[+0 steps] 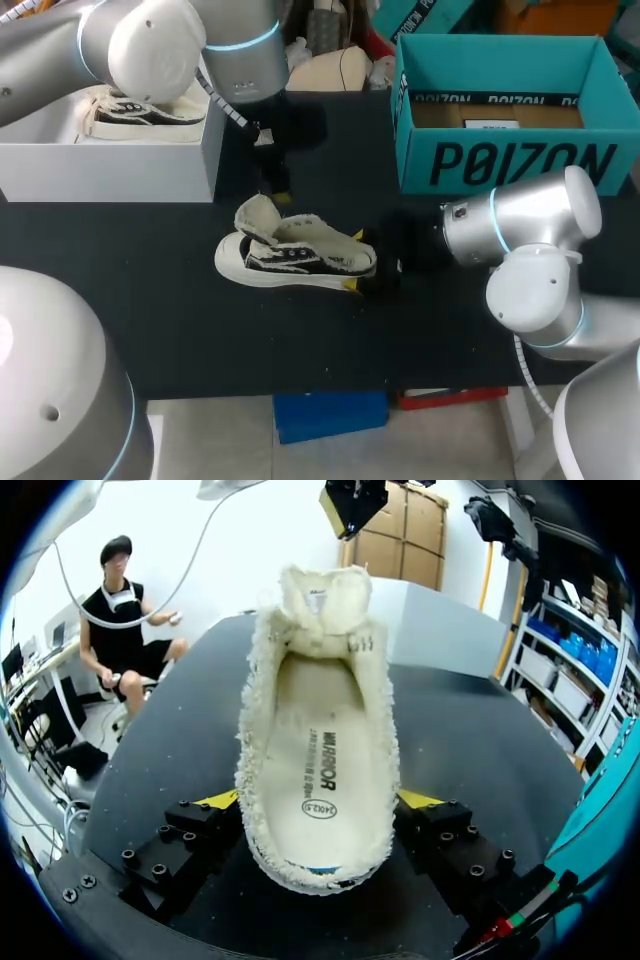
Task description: Take the shoe out of the shoebox, open the shoe tongue, remove and reinsert the insole, then place the shoe into the shoebox
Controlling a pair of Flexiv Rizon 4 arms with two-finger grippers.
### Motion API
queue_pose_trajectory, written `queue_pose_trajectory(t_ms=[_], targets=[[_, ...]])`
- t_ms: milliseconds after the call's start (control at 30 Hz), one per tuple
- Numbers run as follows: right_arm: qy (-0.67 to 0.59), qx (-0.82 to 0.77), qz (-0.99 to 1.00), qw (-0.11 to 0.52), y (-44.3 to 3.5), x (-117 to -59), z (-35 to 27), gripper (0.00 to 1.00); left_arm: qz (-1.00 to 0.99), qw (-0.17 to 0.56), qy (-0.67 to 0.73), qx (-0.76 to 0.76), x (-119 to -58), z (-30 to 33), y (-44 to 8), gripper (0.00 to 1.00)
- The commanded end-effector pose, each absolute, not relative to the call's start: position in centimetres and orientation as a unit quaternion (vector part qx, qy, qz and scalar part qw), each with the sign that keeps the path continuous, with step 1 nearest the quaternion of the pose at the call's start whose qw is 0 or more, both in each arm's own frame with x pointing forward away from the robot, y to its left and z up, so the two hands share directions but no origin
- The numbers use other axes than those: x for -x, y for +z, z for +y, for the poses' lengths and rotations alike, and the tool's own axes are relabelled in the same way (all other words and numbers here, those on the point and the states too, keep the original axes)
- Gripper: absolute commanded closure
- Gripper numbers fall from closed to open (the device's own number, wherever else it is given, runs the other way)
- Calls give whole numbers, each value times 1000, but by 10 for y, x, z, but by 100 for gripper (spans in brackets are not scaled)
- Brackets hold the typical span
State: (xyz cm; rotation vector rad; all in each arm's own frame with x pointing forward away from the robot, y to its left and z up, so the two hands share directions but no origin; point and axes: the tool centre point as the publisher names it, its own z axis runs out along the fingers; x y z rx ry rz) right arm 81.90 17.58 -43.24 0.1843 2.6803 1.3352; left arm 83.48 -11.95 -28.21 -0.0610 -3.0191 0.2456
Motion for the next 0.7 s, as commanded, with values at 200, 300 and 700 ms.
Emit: queue_pose_trajectory(t_ms=[200, 300, 700], targets=[[444, -62, 891, 70, -433, -819, 175, 100, -986, 105, 101, 83, -841, -134, -297, 100], [444, -62, 891, 70, -433, -819, 175, 100, -982, 122, 111, 93, -840, -139, -305, 100], [444, -62, 891, 70, -433, -819, 175, 100, -980, 139, 93, 107, -834, -146, -317, 100]])
